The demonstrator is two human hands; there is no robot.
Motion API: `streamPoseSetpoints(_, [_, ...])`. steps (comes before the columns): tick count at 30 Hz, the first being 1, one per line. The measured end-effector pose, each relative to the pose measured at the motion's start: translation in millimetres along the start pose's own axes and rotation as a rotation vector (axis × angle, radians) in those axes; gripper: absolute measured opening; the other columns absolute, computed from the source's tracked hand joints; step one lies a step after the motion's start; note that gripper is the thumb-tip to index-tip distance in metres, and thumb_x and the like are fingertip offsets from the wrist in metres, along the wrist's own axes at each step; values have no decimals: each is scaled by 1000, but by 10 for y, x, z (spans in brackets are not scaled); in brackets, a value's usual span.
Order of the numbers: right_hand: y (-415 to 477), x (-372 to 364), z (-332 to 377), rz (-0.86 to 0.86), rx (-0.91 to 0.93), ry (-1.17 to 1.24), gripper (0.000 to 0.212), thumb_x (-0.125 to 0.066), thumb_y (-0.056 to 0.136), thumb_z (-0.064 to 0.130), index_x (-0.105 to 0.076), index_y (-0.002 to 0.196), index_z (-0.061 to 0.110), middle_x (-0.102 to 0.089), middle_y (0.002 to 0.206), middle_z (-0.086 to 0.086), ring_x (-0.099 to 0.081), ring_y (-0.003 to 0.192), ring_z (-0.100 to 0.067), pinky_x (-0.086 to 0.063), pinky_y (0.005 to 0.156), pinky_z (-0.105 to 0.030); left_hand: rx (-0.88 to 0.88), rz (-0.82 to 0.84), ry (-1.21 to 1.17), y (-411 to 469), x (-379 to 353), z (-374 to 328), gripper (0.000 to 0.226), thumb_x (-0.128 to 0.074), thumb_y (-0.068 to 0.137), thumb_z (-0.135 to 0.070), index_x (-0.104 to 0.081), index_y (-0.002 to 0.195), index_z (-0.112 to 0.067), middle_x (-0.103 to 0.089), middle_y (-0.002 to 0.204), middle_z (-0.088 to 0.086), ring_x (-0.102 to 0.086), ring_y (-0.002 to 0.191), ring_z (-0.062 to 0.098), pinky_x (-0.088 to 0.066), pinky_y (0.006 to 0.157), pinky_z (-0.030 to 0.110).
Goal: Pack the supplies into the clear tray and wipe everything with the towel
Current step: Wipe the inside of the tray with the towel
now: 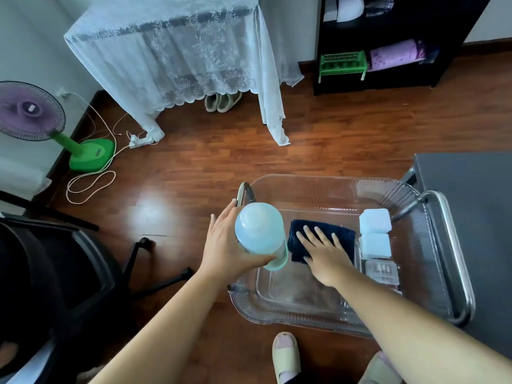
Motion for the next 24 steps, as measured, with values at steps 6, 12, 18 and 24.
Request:
streamPoseSetpoints(6, [149,51,81,-67,59,-67,62,-30,100,40,6,149,33,8,160,10,8,148,-18,6,116,-49,-48,-26,-51,-37,-1,20,83,-81,42,-56,-34,111,-56,-21,113,-64,-12,132,-13,-33,110,53])
streamPoseSetpoints(12, [761,284,320,-17,124,6,59,-31,101,29,0,151,33,7,160,10,9,147,-16,6,117,-46,-71,-49,-63,-35,-16,78,81,-76,42,-62,-31,109,-69,-23,119,-61,-11,136,-13,-36,108,54])
streamPoseSetpoints(18, [325,61,204,-57,252,27,64,-41,98,14,-10,149,36,-5,159,17,1,147,-11,4,118,-42,-72,-36,-52,-45,-42,86,85,-75,43,-60,-46,121,-42,-33,116,-49,-10,134,-13,-30,110,56])
streamPoseSetpoints(24, [-21,-8,-4,-64,263,-47,63,-42,97,16,-13,149,39,-7,159,18,-2,148,-11,0,118,-43,-51,-23,-62,-53,-52,50,87,-77,44,-59,-48,122,-34,-37,122,-32,-12,135,-9,-25,114,53])
Point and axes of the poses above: each hand's wrist, its own y-axis towards the middle knuckle, its own x-axis out of the back of the hand, z = x × y, the point moved 7 cm from there along y, towards the middle knuckle
